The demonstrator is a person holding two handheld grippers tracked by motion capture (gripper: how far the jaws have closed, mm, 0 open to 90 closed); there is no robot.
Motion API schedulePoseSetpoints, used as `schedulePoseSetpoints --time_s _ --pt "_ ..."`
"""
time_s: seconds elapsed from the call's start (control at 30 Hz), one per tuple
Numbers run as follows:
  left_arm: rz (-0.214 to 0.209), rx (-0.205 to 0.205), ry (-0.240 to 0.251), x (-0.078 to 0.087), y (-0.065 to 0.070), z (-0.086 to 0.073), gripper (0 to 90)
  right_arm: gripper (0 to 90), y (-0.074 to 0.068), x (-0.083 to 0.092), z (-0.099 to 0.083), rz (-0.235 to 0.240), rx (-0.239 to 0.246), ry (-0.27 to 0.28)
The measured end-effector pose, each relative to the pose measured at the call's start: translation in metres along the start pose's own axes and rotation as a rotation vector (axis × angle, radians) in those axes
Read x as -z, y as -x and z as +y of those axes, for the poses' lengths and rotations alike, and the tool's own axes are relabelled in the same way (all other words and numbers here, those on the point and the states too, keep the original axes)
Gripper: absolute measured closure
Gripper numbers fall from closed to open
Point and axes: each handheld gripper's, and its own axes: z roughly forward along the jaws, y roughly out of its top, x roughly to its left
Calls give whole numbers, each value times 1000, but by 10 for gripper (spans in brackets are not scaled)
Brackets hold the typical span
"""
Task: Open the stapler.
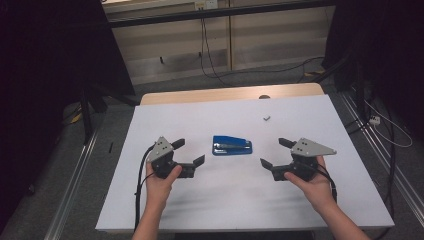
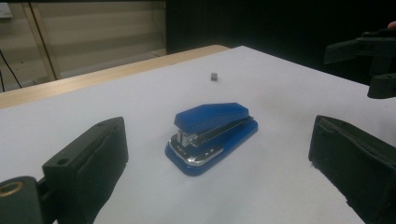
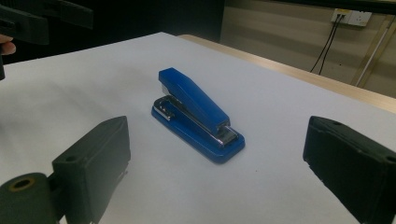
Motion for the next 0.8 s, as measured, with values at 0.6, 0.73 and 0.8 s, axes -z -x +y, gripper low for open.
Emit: schedulePoseSetpoints --time_s 0.6,0.73,0.8 --pt "-19 1 -16 -18 -1 1 49 82 -9 -28 6 17 10 -15" --pt "-17 6 -23 -20 -2 0 49 87 -10 -33 8 16 8 -19" --pt "-15 6 -25 -21 -3 0 51 89 -11 -35 8 17 6 -21"
